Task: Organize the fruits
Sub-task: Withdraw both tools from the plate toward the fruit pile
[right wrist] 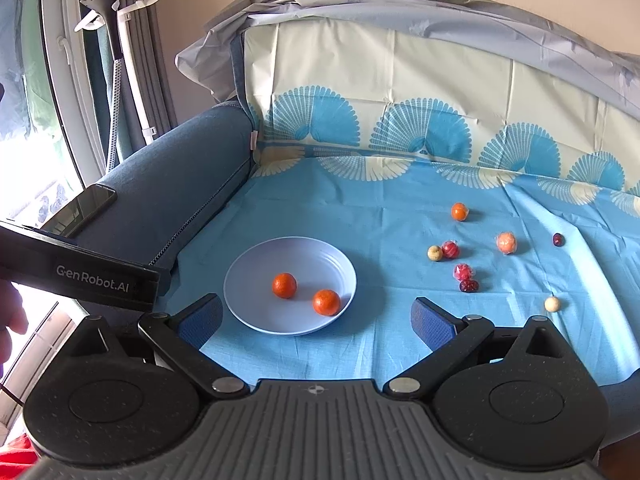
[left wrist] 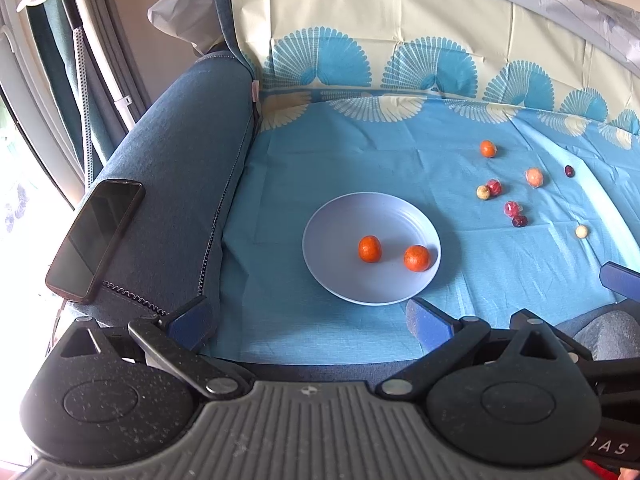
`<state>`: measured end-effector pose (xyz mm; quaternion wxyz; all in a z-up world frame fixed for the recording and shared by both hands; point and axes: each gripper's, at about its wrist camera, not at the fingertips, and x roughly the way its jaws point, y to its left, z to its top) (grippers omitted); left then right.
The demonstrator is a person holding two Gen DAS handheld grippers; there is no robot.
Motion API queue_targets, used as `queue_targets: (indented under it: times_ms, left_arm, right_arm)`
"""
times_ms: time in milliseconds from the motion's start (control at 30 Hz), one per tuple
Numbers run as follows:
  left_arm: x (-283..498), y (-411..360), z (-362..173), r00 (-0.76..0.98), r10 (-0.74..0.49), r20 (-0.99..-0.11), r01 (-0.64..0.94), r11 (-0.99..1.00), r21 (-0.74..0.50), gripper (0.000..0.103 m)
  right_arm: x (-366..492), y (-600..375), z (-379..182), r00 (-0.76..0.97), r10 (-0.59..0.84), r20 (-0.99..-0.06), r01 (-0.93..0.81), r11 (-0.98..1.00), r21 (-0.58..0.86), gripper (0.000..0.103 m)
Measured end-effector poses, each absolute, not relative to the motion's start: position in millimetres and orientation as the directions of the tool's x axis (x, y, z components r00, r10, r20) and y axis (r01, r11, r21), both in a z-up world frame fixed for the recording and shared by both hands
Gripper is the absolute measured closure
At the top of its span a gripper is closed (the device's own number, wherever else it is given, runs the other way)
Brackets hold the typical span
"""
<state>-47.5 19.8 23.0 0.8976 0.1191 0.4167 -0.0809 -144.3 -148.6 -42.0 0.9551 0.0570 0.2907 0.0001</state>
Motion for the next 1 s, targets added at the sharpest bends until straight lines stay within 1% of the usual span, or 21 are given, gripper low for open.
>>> queue_targets:
  times_ms: [467,633,867,1000]
  left_arm:
    - [-40.2,9.0,16.1,0.620,-0.038,-0.783,0.265,0.950,0.164,0.000]
    - [-34.2,-3.3,10.8,0.595,-0.040,-0.803,0.277,0.948,0.159,0.000]
    - [-18.1,-48.1,-1.9,0.550,-0.064,-0.833,0.342,0.927,0.155,0.000]
    - [-0.2,-88.4,-12.7,0.517,-0.103,-0.850,0.382,0.916,0.121,0.000]
  right_arm:
    - [-137.7,-159.0,-52.9,0.819,0.047,-0.572,0.045,0.988,0.146,0.003]
    - [-134.3,-172.0,-60.4,0.819,0.026,-0.573,0.073,0.986,0.150,0.003]
    - [-129.9,-225.1,-73.6,0.815,-0.070,-0.575,0.198,0.967,0.163,0.003]
    - [-123.1,-271.6,-82.8,0.800,-0.140,-0.583,0.282,0.946,0.161,0.003]
